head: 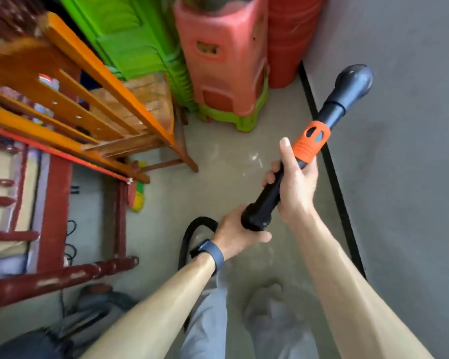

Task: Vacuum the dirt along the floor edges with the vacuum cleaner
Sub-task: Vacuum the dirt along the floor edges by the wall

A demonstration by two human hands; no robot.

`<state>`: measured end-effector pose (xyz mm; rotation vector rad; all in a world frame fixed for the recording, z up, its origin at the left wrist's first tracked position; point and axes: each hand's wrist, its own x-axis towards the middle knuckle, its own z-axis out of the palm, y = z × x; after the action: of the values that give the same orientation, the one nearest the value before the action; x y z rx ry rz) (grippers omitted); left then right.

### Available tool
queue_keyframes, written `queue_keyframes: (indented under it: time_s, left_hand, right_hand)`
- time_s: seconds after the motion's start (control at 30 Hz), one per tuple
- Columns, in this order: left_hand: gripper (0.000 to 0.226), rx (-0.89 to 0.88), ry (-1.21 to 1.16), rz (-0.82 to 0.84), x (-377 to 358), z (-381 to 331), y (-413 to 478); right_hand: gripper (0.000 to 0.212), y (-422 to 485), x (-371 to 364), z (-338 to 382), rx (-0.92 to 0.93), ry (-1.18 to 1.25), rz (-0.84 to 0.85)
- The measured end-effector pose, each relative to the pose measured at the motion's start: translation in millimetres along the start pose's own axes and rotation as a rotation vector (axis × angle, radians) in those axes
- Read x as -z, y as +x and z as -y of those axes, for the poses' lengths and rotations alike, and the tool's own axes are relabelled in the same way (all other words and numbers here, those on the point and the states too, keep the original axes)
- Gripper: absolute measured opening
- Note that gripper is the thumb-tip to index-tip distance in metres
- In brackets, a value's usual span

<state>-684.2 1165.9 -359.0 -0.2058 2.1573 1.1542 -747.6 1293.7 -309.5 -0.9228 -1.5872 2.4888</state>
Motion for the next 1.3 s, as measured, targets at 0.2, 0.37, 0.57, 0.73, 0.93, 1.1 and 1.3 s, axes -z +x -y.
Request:
queue_keyframes:
  time_s: [0.2, 0.37, 0.57, 0.73, 0.93, 1.1, 1.3]
  left_hand:
    - [0.052, 0.052, -0.055, -0.124, 0, 43, -110]
    - [0.031, 0.194, -0.022, -0.029, -10, 114, -178]
    - [0.033, 0.185, 0.083, 0.024, 12, 199, -266]
    - [0.021, 0.094, 0.409, 0.005, 34, 231, -308]
    - [0.038, 0.097, 0.673, -0.020, 31, 254, -351]
    - [0.030, 0.089, 0.797, 0.063, 1, 265, -380]
    - [0.022, 0.050, 1.067, 0.139, -19, 278, -416]
  right_hand:
    - [0.033, -111, -46, 13, 0.152, -0.252, 0.022]
    - [0.036, -165, -65, -28, 0.022, -0.387, 0.062]
    - [0.029, -247, -35, -74, -0.135, -0.251, -0.112]
    - [0.031, -315, 26, -87, -0.261, 0.042, -0.317]
    - [0.034, -375, 84, -125, -0.439, 0.321, -0.469]
    - [0.033, -413, 160, -169, -0.596, 0.430, -0.511]
    - [0.037, -463, 217, -242, -0.727, 0.473, -0.599]
